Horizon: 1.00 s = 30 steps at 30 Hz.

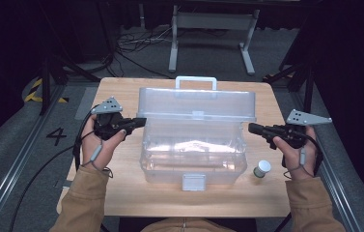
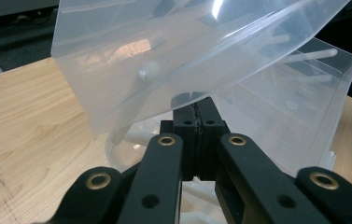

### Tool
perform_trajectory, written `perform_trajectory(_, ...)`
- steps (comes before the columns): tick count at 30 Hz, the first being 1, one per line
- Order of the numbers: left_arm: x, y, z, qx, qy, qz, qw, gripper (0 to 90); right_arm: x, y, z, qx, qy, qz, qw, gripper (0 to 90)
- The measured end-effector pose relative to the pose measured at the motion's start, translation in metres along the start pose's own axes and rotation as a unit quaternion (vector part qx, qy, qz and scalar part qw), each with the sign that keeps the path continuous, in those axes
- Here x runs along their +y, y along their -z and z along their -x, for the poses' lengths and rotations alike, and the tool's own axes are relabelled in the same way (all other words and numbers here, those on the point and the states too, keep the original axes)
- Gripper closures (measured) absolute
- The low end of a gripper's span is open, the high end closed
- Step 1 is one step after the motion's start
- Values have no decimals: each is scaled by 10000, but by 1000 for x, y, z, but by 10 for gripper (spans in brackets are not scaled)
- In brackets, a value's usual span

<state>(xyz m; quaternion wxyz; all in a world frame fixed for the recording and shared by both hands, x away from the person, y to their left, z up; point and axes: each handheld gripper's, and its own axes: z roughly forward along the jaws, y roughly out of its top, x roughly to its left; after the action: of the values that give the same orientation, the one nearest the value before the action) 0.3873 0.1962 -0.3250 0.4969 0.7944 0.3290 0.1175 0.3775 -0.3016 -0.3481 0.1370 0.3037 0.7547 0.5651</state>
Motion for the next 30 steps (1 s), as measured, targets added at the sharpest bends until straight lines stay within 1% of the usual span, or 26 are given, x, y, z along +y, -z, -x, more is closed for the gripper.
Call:
perform_trajectory(2,2,0,-1,-4,17,8,10000,895,-1,2,-1,-45,25,-7,10000,900)
perform_trajectory(5,5,-1,-3,-8,-27,24,10000,895,-3,8,-1,-197,-33,2,9998,897)
perform_trajectory(7,7,-2,-5,-34,-37,32,10000,895,-4,11,-2,-366,23,25,9993,834)
perform_trajectory(8,8,-2,-6,-39,-52,39,10000,895,-4,12,-2,-539,121,-2,9985,809)
perform_trajectory(9,8,-2,-6,-39,-52,39,10000,895,-4,14,-3,-781,167,-49,9968,787)
perform_trajectory(10,10,-4,-6,-62,-33,43,10000,895,-3,16,-4,-918,178,-82,9956,771)
perform_trajectory(11,10,-4,-7,-87,-34,32,10000,895,-3,17,-5,-987,215,-80,9948,760)
perform_trajectory(12,11,-5,-7,-94,-56,18,9999,895,-2,18,-6,-1005,270,-22,9946,746)
perform_trajectory(13,11,-5,-7,-94,-56,18,9999,895,-2,18,-6,-1005,270,-22,9946,746)
perform_trajectory(14,12,-6,-6,-80,-124,-27,9999,895,-1,21,-8,-1083,424,104,9932,678)
perform_trajectory(15,13,-6,-6,-93,-114,-43,9999,895,0,21,-10,-1160,589,95,9915,662)
perform_trajectory(16,13,-6,-7,-104,-120,-51,9999,895,1,21,-11,-1206,666,100,9904,660)
perform_trajectory(18,14,-6,-7,-106,-126,-44,9999,894,3,19,-14,-1570,676,138,9852,645)
perform_trajectory(19,14,-7,-8,-114,-134,-26,9998,894,3,19,-14,-1570,676,138,9852,645)
perform_trajectory(20,14,-7,-9,-150,-120,-41,9998,894,6,18,-16,-1673,725,91,9832,629)
perform_trajectory(21,14,-7,-9,-150,-120,-41,9998,894,6,18,-16,-1673,725,91,9832,629)
perform_trajectory(22,15,-7,-9,-177,-123,-51,9998,894,9,16,-17,-1673,669,8,9836,604)
perform_trajectory(23,15,-7,-10,-169,-136,-45,9998,894,10,15,-18,-1704,653,-56,9832,603)
perform_trajectory(24,16,-7,-10,-175,-136,-52,9997,894,12,14,-19,-1710,639,-54,9832,602)
perform_trajectory(26,16,-7,-9,-176,-144,-69,9997,893,15,10,-23,-1679,486,86,9846,558)
perform_trajectory(27,16,-7,-9,-176,-144,-69,9997,893,15,10,-23,-1679,486,86,9846,558)
perform_trajectory(28,16,-7,-9,-173,-156,-78,9997,893,19,6,-27,-1791,470,143,9826,545)
perform_trajectory(30,16,-7,-9,-177,-168,-81,9997,892,21,4,-29,-1892,456,175,9807,528)
